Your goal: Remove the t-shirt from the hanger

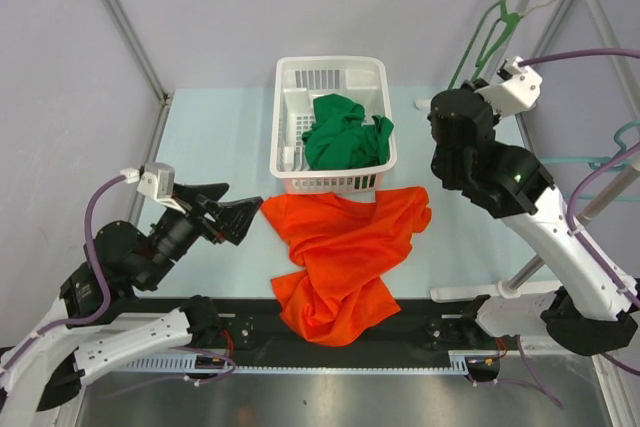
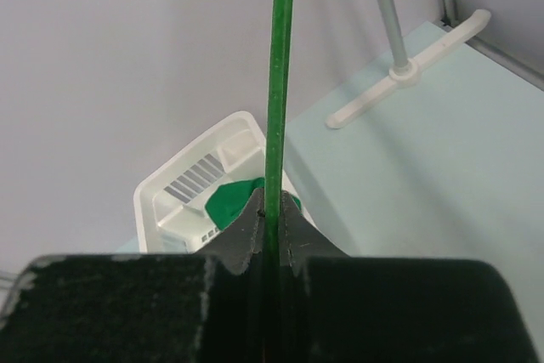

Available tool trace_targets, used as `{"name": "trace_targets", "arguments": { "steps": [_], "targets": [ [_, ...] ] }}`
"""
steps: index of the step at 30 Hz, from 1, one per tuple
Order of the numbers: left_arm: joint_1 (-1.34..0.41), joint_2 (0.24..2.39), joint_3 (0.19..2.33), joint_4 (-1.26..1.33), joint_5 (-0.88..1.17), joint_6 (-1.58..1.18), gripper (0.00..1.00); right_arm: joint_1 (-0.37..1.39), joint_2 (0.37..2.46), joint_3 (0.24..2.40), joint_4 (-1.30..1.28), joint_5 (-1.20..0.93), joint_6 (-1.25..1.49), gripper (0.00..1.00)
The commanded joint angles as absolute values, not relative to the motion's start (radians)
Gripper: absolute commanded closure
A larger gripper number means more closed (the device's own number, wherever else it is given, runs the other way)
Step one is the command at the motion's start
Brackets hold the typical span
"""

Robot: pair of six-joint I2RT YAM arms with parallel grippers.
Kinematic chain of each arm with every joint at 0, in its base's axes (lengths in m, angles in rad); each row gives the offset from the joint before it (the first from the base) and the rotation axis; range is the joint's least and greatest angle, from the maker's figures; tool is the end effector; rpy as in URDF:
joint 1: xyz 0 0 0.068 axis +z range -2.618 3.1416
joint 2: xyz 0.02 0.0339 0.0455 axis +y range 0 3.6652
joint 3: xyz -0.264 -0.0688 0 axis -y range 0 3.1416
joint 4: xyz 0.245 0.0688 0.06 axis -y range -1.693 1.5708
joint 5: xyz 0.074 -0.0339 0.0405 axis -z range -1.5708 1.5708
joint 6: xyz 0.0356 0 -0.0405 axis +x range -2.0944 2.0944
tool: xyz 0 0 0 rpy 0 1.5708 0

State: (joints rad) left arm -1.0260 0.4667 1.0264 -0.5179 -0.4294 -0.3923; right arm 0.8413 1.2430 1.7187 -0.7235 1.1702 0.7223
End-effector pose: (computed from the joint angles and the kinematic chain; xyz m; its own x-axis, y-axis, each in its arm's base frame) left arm 0.0470 -0.0490 0.4177 -0.1949 -0.3492 -0.9166 0.5276 0.7505 -0.3981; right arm 0.1648 0.1351 0.5074 0.0785 0.4746 -0.8767 0.3364 0.8152 0.4715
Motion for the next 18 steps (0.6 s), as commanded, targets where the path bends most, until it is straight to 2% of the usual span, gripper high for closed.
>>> {"name": "trace_targets", "arguments": {
  "steps": [1, 8, 18],
  "targets": [
    [-1.023, 0.483, 1.031, -0.474, -0.403, -0.397, 0.00, 0.740, 1.270, 1.804, -0.879, 1.135, 0.864, 1.00],
    [-1.023, 0.500, 1.037, -0.468, -0.399, -0.391, 0.00, 0.638, 1.310, 1.923, -1.014, 1.097, 0.925, 1.00],
    [-1.022, 0.499, 1.046, -0.471, -0.394, -0.385, 0.00, 0.519, 1.307, 1.941, -1.014, 0.996, 0.923, 1.00]
  ]
}}
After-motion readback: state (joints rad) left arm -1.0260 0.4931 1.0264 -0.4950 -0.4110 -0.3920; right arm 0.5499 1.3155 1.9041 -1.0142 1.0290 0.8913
